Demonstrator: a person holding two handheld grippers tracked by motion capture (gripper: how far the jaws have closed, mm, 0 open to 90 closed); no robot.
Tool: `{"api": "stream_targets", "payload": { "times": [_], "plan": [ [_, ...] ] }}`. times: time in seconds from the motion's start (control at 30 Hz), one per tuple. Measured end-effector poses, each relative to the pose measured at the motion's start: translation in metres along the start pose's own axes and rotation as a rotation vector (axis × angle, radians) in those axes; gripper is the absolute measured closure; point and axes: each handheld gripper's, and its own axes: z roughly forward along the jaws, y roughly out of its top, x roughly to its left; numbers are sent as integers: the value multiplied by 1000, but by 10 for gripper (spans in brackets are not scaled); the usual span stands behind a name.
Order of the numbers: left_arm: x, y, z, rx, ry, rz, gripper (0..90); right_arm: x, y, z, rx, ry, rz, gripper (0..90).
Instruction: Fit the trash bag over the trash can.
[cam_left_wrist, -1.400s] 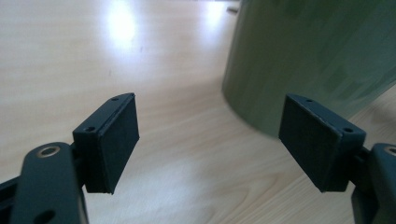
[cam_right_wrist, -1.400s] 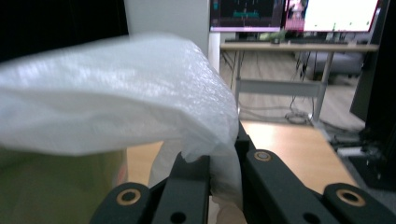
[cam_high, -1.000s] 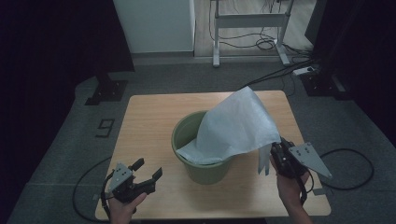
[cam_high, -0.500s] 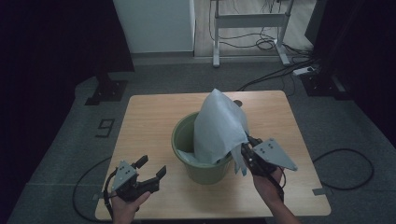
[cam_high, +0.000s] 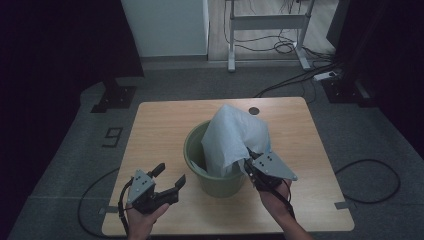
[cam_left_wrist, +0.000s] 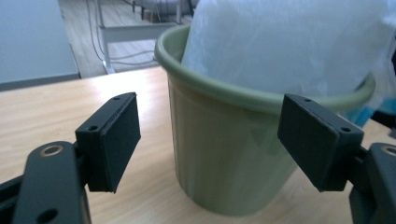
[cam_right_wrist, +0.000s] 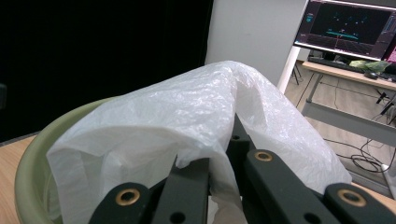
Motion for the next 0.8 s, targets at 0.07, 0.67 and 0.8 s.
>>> {"api": "stream_targets", "payload": {
  "times": [0.07,0.67,0.8],
  "plan": [
    [-3,5,1,-31,18,-7,208,0,0,0,2,2,-2,885],
    [-41,33,19,-137,-7,53,203,2,5,4,14,7,-7,885],
    [-53,37,28,-135,-26,70,198,4,5,7,18,10,-3,885]
  ]
}}
